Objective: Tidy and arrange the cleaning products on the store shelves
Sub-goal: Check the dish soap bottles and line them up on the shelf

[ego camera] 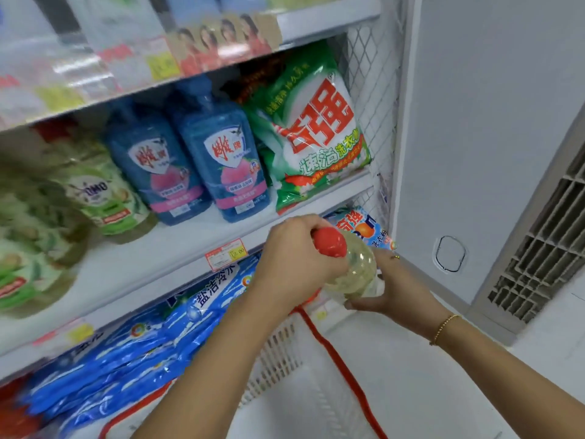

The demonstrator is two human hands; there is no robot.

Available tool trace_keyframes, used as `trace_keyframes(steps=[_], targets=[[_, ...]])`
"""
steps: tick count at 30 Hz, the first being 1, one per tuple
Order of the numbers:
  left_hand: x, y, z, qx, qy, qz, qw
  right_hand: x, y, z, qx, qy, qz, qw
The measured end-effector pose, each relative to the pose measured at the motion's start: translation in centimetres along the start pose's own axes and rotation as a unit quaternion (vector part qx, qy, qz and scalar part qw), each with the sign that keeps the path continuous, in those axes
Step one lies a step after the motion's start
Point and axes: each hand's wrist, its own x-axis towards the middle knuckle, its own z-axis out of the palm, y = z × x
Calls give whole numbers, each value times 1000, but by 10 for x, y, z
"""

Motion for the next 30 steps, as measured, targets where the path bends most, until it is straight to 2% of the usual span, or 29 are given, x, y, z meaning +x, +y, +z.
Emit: trace_keyframes(steps=[5,8,11,14,19,22,25,28,30], targets=[[-17,4,-108,92,65,6,994,49,-101,25,-44,-14,-121,992],[-25,-5,-154,165,105,21,980,70,-157,59,-11,2,-179,984],[-34,-23,-186,208,148,22,967,90,-197,99,62,3,-187,980],[-37,-50,-211,213,205,-3,955,109,-226,130,85,1,-189,978],[-27,-87,-231,151,228,-63,960,129,-239,165,106,-47,-176,978],[-16,-100,-237,110,251,-70,959,142,-239,168,145,-71,-168,973],[-5,-116,-247,68,287,-89,952,160,-236,165,195,-139,-150,959],[5,-141,-255,-24,324,-112,939,180,-236,171,218,-183,-129,950],[8,-160,-248,-104,305,-128,938,189,-236,179,229,-189,-114,948]])
